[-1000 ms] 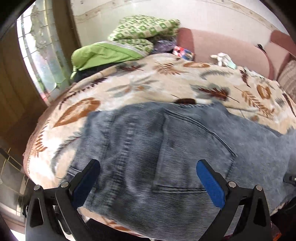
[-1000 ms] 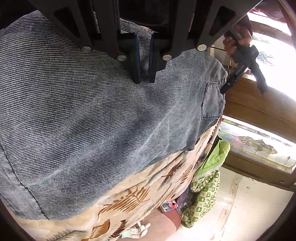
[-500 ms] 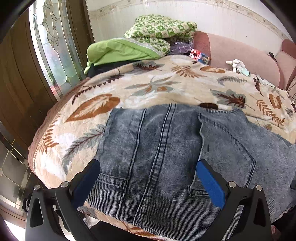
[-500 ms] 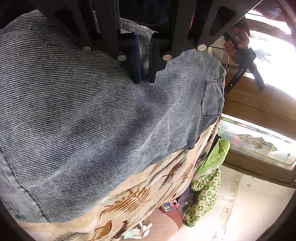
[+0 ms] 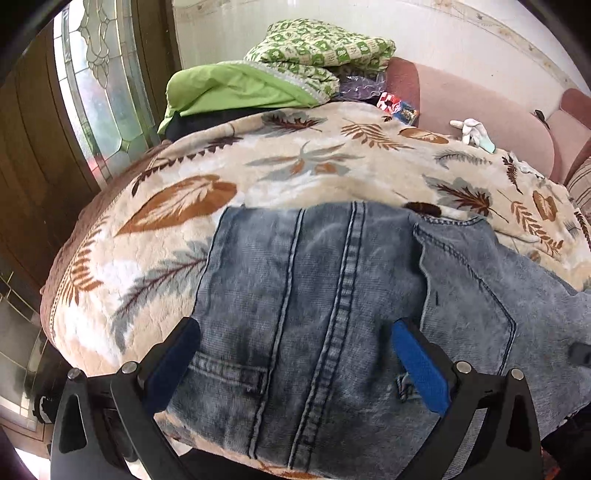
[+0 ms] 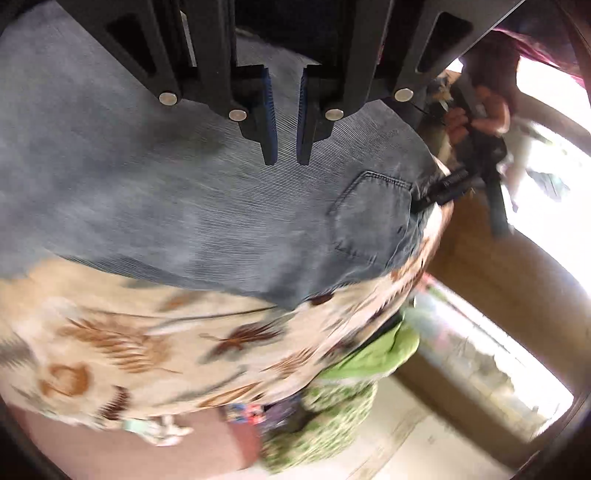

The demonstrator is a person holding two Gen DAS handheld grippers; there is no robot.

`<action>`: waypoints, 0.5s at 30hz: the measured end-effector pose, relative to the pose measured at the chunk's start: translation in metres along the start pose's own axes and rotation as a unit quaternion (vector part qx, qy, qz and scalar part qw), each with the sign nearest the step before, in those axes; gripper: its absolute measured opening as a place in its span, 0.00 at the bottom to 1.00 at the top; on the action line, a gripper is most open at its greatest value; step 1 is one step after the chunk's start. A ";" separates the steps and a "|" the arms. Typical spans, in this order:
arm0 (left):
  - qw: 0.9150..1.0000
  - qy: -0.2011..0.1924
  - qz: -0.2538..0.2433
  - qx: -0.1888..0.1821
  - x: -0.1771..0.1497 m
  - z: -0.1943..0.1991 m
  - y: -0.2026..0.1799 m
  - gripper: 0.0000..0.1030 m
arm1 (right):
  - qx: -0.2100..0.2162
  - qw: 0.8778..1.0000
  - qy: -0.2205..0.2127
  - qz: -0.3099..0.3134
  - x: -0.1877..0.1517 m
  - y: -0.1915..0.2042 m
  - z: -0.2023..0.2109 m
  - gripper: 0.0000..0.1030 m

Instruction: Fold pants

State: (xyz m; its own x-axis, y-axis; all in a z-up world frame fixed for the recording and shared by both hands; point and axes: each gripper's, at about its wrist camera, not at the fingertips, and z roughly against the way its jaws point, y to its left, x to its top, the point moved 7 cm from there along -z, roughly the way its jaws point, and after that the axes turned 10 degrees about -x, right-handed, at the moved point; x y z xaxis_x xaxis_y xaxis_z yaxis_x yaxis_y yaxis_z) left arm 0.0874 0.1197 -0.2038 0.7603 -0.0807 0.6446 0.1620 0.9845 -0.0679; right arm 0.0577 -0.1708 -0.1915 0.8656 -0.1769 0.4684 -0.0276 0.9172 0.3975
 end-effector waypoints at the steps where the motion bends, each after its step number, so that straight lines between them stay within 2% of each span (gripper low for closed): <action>1: 1.000 0.001 -0.003 0.007 0.002 -0.002 0.001 1.00 | 0.000 1.000 0.009 0.006 0.002 0.009 -0.012 0.13; 4: 1.000 0.018 -0.003 0.025 0.005 -0.019 0.008 1.00 | -0.008 1.000 0.023 0.016 0.005 0.027 -0.041 0.13; 8: 0.999 0.047 0.011 0.018 -0.003 -0.040 0.011 1.00 | -0.008 0.999 0.032 0.015 -0.001 0.030 -0.059 0.12; 11: 0.999 0.041 -0.003 0.033 0.000 -0.043 0.006 1.00 | 0.016 0.999 0.025 0.010 -0.005 0.023 -0.057 0.12; 15: 0.997 0.062 -0.008 0.041 0.003 -0.046 0.005 1.00 | 0.050 0.999 0.021 -0.008 -0.009 0.016 -0.058 0.12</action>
State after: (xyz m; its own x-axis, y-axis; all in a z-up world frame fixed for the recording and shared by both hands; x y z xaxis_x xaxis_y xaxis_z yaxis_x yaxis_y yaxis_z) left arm 0.1195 0.1177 -0.2368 0.8306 -0.1092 0.5461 0.1257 0.9920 0.0071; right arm 0.0784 -0.1338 -0.2347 0.8868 -0.1735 0.4284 -0.0617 0.8742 0.4816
